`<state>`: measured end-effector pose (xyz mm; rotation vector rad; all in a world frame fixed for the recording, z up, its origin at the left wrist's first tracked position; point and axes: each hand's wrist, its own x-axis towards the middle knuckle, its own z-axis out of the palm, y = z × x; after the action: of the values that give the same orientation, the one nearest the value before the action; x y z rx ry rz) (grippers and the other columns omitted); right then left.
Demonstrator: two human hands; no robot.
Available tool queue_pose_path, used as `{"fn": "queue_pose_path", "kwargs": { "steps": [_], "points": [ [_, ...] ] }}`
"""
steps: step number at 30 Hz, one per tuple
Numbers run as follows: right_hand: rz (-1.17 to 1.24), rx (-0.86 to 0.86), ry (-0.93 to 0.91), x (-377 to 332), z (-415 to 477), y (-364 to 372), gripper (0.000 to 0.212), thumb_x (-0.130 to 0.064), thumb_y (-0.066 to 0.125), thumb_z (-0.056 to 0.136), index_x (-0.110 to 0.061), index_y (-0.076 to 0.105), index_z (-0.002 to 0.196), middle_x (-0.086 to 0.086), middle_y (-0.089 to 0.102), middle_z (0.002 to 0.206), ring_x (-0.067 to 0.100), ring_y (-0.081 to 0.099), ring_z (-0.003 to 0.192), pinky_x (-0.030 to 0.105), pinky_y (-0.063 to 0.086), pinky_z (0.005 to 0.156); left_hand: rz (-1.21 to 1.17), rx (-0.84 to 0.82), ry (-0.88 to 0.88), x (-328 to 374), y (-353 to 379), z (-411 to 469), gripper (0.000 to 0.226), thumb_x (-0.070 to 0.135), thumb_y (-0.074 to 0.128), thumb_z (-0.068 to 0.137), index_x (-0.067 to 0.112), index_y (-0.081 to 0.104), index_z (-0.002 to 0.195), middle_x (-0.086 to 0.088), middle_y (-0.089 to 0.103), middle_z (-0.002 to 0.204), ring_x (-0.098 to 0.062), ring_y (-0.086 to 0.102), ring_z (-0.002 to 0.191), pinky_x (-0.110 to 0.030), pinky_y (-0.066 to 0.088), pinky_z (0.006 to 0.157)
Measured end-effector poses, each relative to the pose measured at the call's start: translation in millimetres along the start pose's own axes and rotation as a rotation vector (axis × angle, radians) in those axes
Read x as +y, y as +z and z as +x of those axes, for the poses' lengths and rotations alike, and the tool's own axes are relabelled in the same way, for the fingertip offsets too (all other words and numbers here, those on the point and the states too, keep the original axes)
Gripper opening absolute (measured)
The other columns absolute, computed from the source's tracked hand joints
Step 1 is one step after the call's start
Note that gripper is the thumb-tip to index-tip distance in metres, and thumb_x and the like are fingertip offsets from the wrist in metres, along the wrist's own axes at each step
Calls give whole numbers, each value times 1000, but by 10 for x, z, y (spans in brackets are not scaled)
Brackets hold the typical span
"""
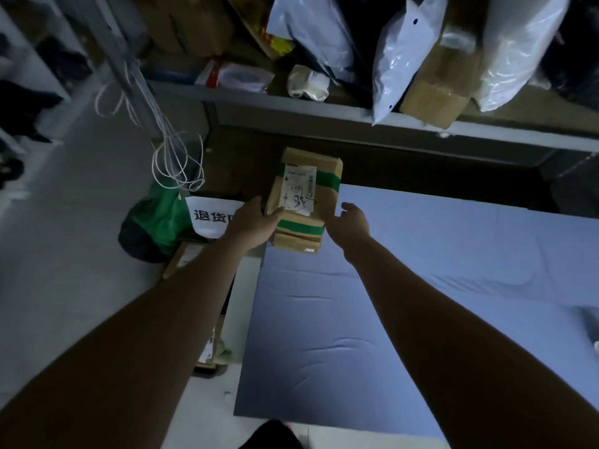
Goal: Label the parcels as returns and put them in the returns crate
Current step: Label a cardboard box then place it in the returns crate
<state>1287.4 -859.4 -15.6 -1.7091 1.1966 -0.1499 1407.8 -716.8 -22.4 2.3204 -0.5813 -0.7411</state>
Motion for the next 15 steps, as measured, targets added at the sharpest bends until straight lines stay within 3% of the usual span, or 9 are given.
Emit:
{"fn": "queue_pose_path", "kwargs": {
  "steps": [1,3,5,8,12,15],
  "points": [
    [19,-12,14,-31,90,30,73,-43,61,95,-13,30,154,10,43,152,28,47,135,29,43,90,-44,-35,-30,13,25,124,53,54,50,98,17,46,136,8,56,119,-16,61,99,-26,42,70],
    [75,-58,29,-80,274,83,72,-35,60,96,-14,25,155,9,43,152,29,48,133,34,46,95,-124,-87,-51,58,46,336,40,53,55,96,19,54,118,5,63,107,-9,61,87,-23,41,61],
    [102,-107,-14,-81,415,119,55,-25,60,95,-18,40,146,6,58,134,28,58,118,41,52,95,-168,-69,-47,110,65,483,26,43,63,94,24,56,110,7,62,100,-12,62,91,-21,42,62],
    [126,-98,-58,-30,512,116,36,-16,61,90,-23,57,125,-6,64,103,23,63,104,44,58,88,-174,-32,-3,154,112,524,31,38,69,91,23,59,116,8,63,105,-14,61,97,-22,46,69],
    [216,-130,-85,46,498,-48,41,-9,60,89,-25,58,127,-14,63,100,20,64,104,37,60,84,-165,9,34,241,221,414,36,42,69,90,21,61,119,7,66,110,-14,62,99,-24,49,71],
    [276,-125,-101,153,453,-294,45,-6,58,90,-23,55,132,-13,64,104,14,63,100,22,57,73,-196,44,75,455,348,262,39,39,70,90,22,61,125,6,68,117,-12,63,101,-20,50,71]
  ]
}}
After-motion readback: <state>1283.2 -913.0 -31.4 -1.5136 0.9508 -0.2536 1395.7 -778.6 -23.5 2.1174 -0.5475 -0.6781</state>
